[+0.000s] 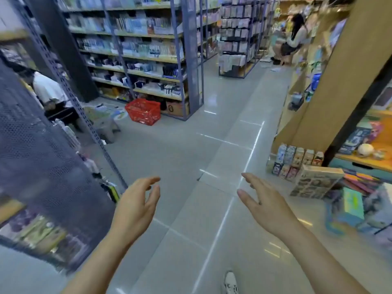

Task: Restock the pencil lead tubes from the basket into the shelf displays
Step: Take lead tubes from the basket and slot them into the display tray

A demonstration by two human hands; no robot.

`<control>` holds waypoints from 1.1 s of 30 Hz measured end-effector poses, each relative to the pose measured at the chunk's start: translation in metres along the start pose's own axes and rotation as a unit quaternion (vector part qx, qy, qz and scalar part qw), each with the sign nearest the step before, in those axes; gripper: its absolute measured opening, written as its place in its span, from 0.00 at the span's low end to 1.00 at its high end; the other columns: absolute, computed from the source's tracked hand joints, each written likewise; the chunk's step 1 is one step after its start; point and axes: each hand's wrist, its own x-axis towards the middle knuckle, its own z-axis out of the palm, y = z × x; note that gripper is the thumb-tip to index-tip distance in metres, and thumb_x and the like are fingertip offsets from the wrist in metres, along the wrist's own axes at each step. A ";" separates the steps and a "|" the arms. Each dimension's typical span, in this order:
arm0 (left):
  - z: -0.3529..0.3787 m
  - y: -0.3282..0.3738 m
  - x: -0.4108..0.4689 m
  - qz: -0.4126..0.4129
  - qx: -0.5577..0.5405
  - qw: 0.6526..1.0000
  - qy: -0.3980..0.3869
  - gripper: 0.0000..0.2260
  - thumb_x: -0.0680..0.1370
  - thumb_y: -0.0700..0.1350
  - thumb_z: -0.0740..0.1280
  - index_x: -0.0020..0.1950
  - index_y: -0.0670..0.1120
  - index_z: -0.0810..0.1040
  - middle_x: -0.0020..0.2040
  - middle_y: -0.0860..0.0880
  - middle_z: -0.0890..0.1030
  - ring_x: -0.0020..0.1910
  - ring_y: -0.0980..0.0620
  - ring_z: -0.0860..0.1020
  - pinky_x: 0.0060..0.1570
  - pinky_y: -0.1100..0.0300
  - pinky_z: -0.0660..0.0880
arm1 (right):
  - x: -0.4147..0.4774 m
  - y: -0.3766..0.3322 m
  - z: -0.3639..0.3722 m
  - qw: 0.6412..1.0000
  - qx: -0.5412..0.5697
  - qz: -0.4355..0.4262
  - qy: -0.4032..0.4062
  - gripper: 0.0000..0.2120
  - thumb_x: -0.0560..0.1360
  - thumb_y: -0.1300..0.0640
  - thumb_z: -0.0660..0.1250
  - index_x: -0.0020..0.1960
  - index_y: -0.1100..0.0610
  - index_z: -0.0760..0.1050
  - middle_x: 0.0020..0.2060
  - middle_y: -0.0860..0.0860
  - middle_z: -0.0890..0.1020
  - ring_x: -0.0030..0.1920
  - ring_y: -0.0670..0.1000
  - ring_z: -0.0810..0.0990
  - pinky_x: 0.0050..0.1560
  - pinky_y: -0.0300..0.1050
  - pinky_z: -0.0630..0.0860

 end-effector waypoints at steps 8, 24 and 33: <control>0.052 -0.029 0.194 -0.051 0.020 0.998 0.024 0.09 0.80 0.44 0.63 0.58 0.49 0.80 0.52 0.55 0.80 0.48 0.57 0.75 0.47 0.64 0.69 | 0.231 0.047 0.013 0.998 -0.035 -0.014 -0.055 0.19 0.81 0.47 0.59 0.72 0.48 0.68 0.59 0.43 0.76 0.56 0.42 0.75 0.56 0.40 0.71; 0.056 -0.216 0.632 -0.122 0.013 0.990 0.076 0.08 0.79 0.39 0.64 0.55 0.43 0.81 0.48 0.49 0.80 0.48 0.47 0.78 0.49 0.60 0.68 | 0.726 -0.051 0.122 0.987 -0.108 -0.103 -0.054 0.25 0.82 0.49 0.59 0.77 0.50 0.59 0.70 0.49 0.69 0.69 0.54 0.67 0.64 0.46 0.67; 0.038 -0.288 0.899 -0.078 -0.010 0.992 0.103 0.09 0.79 0.40 0.65 0.57 0.46 0.80 0.51 0.52 0.80 0.41 0.56 0.76 0.44 0.77 0.64 | 0.966 -0.119 0.174 0.996 0.080 -0.039 0.001 0.27 0.80 0.47 0.61 0.77 0.47 0.59 0.69 0.48 0.69 0.68 0.49 0.70 0.68 0.51 0.69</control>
